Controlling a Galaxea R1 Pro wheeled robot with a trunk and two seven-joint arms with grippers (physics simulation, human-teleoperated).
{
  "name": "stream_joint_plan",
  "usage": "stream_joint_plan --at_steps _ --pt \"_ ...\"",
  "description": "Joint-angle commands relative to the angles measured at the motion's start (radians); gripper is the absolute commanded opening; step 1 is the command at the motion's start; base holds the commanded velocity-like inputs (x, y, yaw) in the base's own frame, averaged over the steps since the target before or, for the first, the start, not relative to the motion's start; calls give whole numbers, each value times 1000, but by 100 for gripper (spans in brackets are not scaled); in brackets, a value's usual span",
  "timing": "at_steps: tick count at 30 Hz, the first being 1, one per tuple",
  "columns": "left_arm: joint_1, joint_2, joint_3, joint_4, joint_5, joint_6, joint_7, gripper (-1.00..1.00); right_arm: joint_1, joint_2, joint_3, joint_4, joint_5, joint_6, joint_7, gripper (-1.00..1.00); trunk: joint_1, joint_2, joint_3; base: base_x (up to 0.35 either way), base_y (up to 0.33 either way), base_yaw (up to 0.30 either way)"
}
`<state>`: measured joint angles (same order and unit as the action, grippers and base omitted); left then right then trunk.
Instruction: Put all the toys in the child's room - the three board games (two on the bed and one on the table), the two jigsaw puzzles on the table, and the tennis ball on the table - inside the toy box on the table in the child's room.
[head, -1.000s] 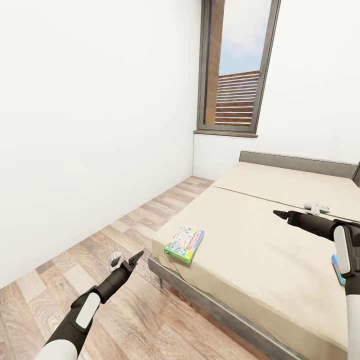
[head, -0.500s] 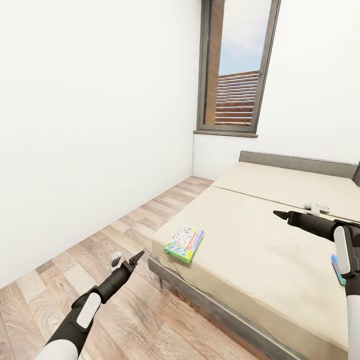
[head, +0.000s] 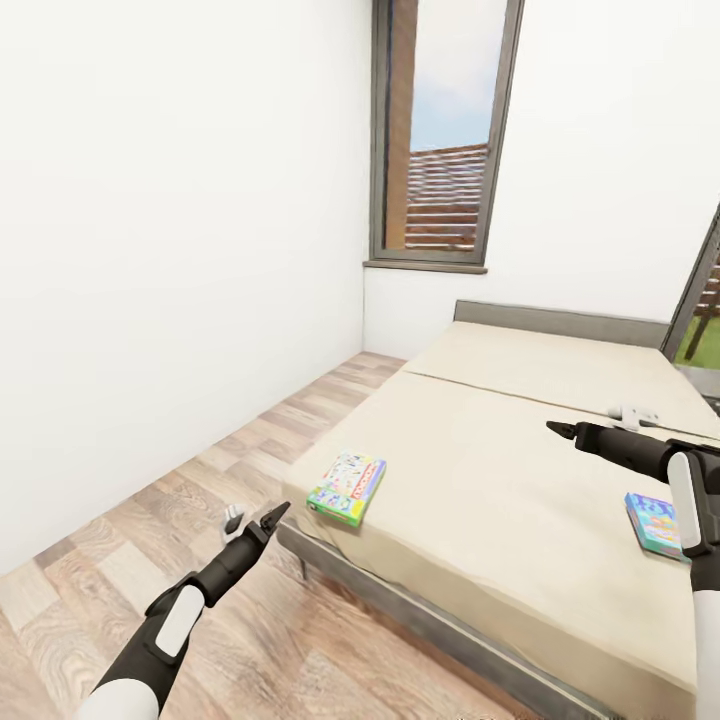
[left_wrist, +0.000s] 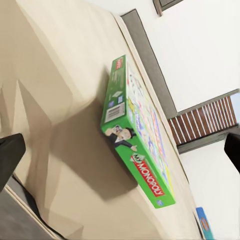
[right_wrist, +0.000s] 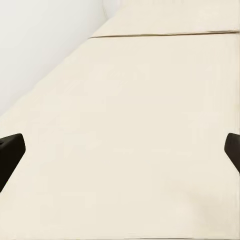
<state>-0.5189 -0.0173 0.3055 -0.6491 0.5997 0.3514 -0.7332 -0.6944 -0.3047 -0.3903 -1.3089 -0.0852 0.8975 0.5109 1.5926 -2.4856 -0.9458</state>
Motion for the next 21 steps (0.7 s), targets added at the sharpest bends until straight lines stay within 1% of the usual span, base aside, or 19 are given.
stream_joint_plan --at_steps 1,11,14,16,17,18,19,21 --pt "-1 -2 5 1 4 9 -2 100 -1 0 -1 -1 -8 7 -2 100 0 0 -1 0 0 -134" --pt "-1 -10 9 3 7 9 5 100 -1 0 -1 -3 -8 7 -2 100 0 0 -1 0 0 -80" --pt "-1 -13 10 4 16 9 9 100 0 0 -1 -3 -8 7 -2 100 0 0 -1 0 0 -30" --pt "-1 -15 10 5 33 9 17 100 0 0 -1 -4 -8 7 -2 100 0 0 -1 0 0 -20" --pt "-1 -15 10 5 33 9 17 100 0 0 -1 -4 -8 7 -2 100 0 0 -1 0 0 -18" --pt "-1 -16 10 5 43 9 23 100 0 0 -1 -4 -8 7 -2 100 0 0 -1 0 0 -14" --pt "-1 -16 10 5 43 9 23 100 0 0 -1 -4 -8 7 -2 100 0 0 -1 0 0 -14" --pt "-1 -17 9 6 62 9 34 100 1 0 -1 -4 -8 7 -2 100 0 0 -1 0 0 -10"
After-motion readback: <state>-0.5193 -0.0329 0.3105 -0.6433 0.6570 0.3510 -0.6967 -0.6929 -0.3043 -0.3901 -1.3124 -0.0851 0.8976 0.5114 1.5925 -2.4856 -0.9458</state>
